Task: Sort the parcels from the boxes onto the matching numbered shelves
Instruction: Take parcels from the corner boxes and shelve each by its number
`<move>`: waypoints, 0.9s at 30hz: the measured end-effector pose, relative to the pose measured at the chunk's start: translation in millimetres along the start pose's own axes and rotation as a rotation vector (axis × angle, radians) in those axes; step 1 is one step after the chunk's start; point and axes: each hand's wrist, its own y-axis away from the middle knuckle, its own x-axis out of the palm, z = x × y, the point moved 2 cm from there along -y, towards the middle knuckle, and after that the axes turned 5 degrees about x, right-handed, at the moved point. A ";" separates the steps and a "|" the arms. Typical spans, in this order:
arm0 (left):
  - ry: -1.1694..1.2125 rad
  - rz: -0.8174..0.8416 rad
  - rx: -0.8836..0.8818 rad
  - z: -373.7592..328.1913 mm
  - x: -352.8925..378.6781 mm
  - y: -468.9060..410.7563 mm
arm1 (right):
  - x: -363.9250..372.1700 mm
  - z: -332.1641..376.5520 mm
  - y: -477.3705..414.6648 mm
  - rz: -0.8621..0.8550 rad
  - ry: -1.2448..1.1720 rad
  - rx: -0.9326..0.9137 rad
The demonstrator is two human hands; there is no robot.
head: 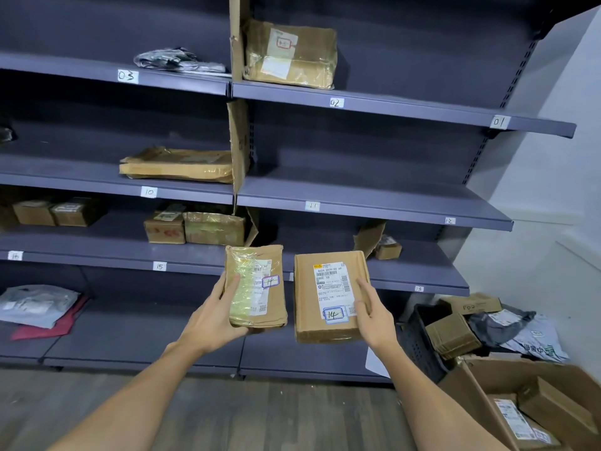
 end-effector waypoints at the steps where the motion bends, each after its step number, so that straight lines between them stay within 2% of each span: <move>1: 0.003 0.015 -0.005 0.1 5.0 -7.7 | 2.0 -4.6 -7.7 0.001 -0.003 0.006; 17: -0.025 0.145 -0.116 17.7 101.0 -213.1 | 28.3 -82.3 -232.0 0.112 -0.045 0.110; 27: 0.073 0.125 -0.168 73.1 154.3 -276.6 | 77.4 -107.2 -315.3 0.199 -0.019 0.111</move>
